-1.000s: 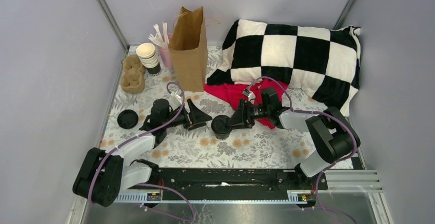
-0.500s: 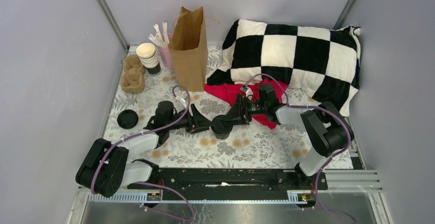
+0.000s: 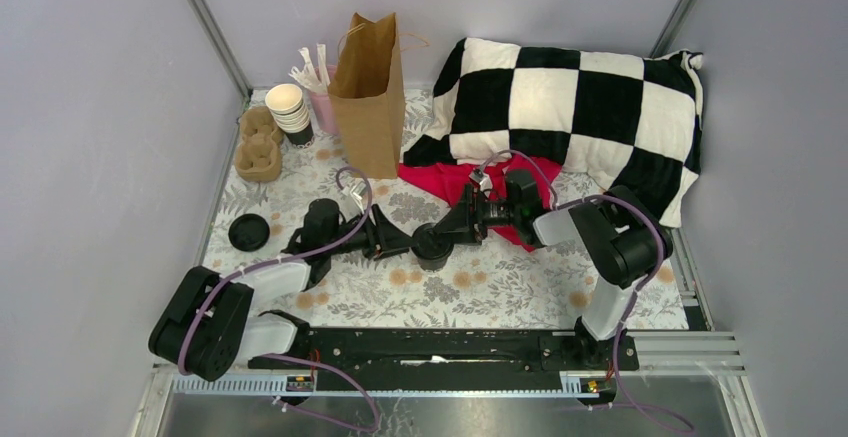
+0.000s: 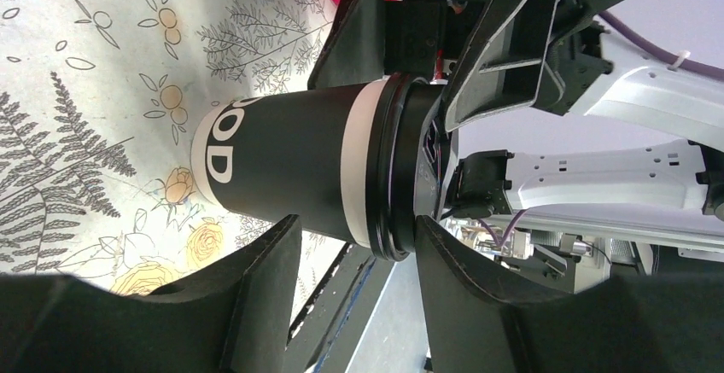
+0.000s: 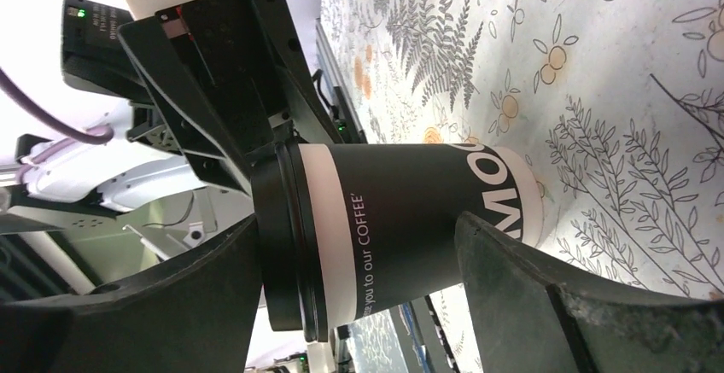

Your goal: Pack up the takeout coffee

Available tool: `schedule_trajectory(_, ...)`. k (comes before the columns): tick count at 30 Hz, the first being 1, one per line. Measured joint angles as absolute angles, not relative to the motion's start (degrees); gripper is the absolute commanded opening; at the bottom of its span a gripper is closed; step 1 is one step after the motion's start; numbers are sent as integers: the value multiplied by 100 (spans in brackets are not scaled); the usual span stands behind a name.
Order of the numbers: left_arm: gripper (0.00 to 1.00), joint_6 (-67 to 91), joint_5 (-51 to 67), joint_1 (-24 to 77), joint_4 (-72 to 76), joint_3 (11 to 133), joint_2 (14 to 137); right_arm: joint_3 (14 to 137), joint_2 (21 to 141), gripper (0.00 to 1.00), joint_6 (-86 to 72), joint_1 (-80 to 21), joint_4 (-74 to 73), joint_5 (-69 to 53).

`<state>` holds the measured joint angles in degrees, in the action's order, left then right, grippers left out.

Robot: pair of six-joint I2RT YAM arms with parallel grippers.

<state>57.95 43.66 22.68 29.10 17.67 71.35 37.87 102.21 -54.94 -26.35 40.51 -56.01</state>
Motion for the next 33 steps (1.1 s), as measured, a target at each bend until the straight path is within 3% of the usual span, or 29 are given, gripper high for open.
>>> schedule_trajectory(4,53,5811,4272,2268,3205,1592,7098,3420,10468,81,-5907,-2596,5124,-5645)
schedule_trajectory(8,56,5833,4228,2268,3347,1549,7067,3282,10468,87,-6093,-2582,5509,-5640)
schedule_trajectory(12,64,5806,4222,2272,3098,1551,6901,3498,10053,93,-5693,-2582,4434,-5605)
schedule_trajectory(19,83,5896,4307,2314,2731,1553,6565,4058,9443,93,-4729,-2552,2388,-5450)
schedule_trajectory(27,82,6034,4283,2805,2729,1680,6425,4294,9290,87,-4320,-2552,1562,-5408)
schedule_trajectory(33,89,5865,3911,2926,2121,1721,6309,4431,9242,95,-4069,-2552,1162,-5304)
